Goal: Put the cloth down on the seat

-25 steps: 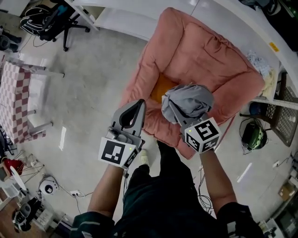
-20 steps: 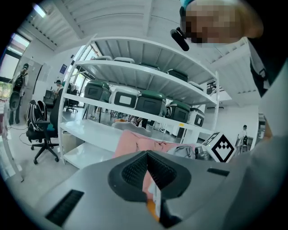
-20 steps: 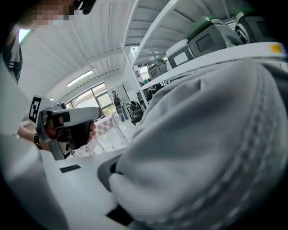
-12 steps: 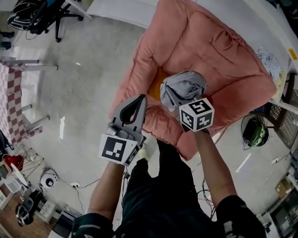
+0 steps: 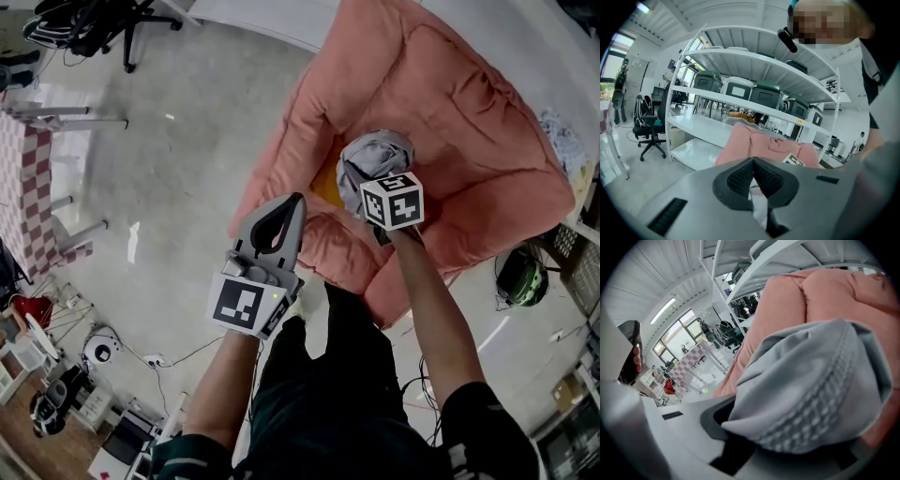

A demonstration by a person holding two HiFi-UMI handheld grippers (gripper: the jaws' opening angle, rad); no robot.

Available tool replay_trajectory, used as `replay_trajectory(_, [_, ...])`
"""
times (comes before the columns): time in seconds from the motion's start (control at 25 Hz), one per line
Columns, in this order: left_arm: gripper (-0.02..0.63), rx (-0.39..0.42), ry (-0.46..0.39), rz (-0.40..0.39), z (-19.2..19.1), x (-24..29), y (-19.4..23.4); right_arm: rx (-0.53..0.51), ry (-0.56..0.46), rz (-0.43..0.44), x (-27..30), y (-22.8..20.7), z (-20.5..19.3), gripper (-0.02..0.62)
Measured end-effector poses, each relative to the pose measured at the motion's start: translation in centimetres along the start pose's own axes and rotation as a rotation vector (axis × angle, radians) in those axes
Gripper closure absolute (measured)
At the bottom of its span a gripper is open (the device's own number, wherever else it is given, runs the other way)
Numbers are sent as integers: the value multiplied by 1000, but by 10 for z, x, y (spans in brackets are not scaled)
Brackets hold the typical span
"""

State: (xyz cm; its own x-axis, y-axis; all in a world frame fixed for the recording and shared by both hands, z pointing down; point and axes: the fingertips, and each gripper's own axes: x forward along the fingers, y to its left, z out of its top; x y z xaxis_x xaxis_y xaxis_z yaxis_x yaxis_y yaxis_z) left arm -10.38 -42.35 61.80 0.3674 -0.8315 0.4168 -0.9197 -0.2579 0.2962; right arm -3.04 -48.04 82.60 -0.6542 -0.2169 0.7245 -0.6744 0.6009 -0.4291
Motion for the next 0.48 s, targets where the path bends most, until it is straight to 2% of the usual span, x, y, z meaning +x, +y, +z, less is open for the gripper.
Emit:
replay_trajectory(0.12, [600, -9, 5, 16, -2, -2, 3, -5, 55, -8, 17, -12, -6, 516])
replay_trajectory(0.2, [600, -14, 4, 25, -1, -4, 4, -6, 100, -20, 24, -21, -9, 442])
replay_trajectory(0.48, [600, -23, 13, 44, -1, -14, 9, 8, 92, -51, 15, -21, -2, 434])
